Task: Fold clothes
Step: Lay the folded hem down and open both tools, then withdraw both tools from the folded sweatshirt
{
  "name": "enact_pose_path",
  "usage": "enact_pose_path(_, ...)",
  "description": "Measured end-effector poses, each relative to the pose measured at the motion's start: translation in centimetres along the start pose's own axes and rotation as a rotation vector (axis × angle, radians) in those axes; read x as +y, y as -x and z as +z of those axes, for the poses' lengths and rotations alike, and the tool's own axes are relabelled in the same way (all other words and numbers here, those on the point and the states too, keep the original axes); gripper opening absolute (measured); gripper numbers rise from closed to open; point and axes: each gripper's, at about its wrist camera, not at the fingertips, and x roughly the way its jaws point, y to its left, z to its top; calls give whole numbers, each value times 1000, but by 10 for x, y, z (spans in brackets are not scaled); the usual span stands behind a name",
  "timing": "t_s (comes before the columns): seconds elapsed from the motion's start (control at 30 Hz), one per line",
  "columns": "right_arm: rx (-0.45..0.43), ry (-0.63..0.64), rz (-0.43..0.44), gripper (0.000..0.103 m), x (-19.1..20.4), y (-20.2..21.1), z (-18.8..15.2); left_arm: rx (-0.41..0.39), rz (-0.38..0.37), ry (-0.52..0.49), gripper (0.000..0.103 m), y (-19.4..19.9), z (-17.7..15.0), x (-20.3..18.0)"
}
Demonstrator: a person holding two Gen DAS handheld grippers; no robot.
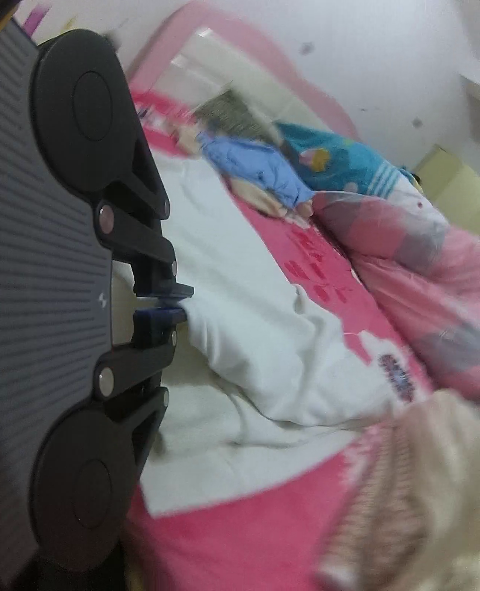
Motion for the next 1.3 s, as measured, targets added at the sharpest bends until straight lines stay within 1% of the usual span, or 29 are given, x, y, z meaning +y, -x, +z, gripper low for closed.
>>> enact_pose_path(0.03, 10, 44, -47, 4, -3, -1, -3, 16, 13, -12, 4, -2, -1, 1)
enact_pose_path(0.13, 81, 77, -142, 3, -23, -22, -14, 65, 48, -31, 4, -12, -8, 3)
enact_pose_path(0.17, 69, 71, -133, 3, -25, -21, -17, 69, 54, -45, 4, -12, -10, 3)
enact_pose_path(0.27, 51, 182, -174, 5, -8, -15, -17, 71, 56, -81, 7, -9, -11, 0)
enact_pose_path(0.33, 50, 276, -228, 6, 6, -10, -21, 87, 62, -89, 12, -6, -10, 0)
enact_pose_path(0.37, 40, 307, -240, 7, 13, -6, -21, 90, 72, -87, 24, -3, -10, -1)
enact_pose_path(0.4, 18, 343, -244, 7, 21, -1, -22, 82, 78, -92, 32, 2, -10, -3)
enact_pose_path(0.5, -70, 486, -235, 8, 49, 16, -25, 17, 94, -149, 35, 20, -9, -15)
enact_pose_path(0.57, -93, 559, -207, 8, 63, 9, -25, -41, 95, -204, 40, 27, -7, -27)
enact_pose_path(0.6, -105, 595, -193, 8, 70, 6, -25, -57, 86, -228, 41, 26, -6, -33)
enact_pose_path(0.67, -126, 663, -166, 8, 83, -2, -25, -65, 69, -257, 44, 16, -6, -43)
enact_pose_path(0.73, -116, 682, -151, 8, 86, -15, -27, -65, 58, -285, 45, 5, -6, -51)
enact_pose_path(0.77, -108, 690, -146, 8, 86, -22, -29, -36, 78, -304, 46, -4, -9, -52)
enact_pose_path(0.83, -39, 693, -181, 8, 75, -38, -38, 33, 166, -361, 45, -20, -21, -52)
enact_pose_path(0.87, -20, 660, -172, 7, 64, -38, -41, 61, 216, -387, 46, -23, -26, -52)
enact_pose_path(0.9, -2, 626, -163, 7, 54, -38, -45, 85, 250, -404, 46, -25, -31, -52)
enact_pose_path(0.97, 35, 560, -149, 7, 35, -37, -50, 104, 240, -382, 46, -15, -30, -50)
enact_pose_path(1.03, 68, 517, -171, 9, 35, -26, -43, 91, 223, -352, 46, -1, -22, -50)
enact_pose_path(1.1, 34, 515, -168, 9, 43, -11, -34, 41, 190, -340, 51, 12, -12, -54)
enact_pose_path(1.2, -77, 566, -110, 9, 63, 3, -21, -16, 133, -311, 55, 18, 3, -59)
enact_pose_path(1.23, -109, 585, -96, 9, 69, 4, -17, -18, 135, -305, 55, 11, 6, -60)
enact_pose_path(1.3, -136, 617, -90, 10, 77, -8, -15, -17, 147, -287, 55, -2, 10, -61)
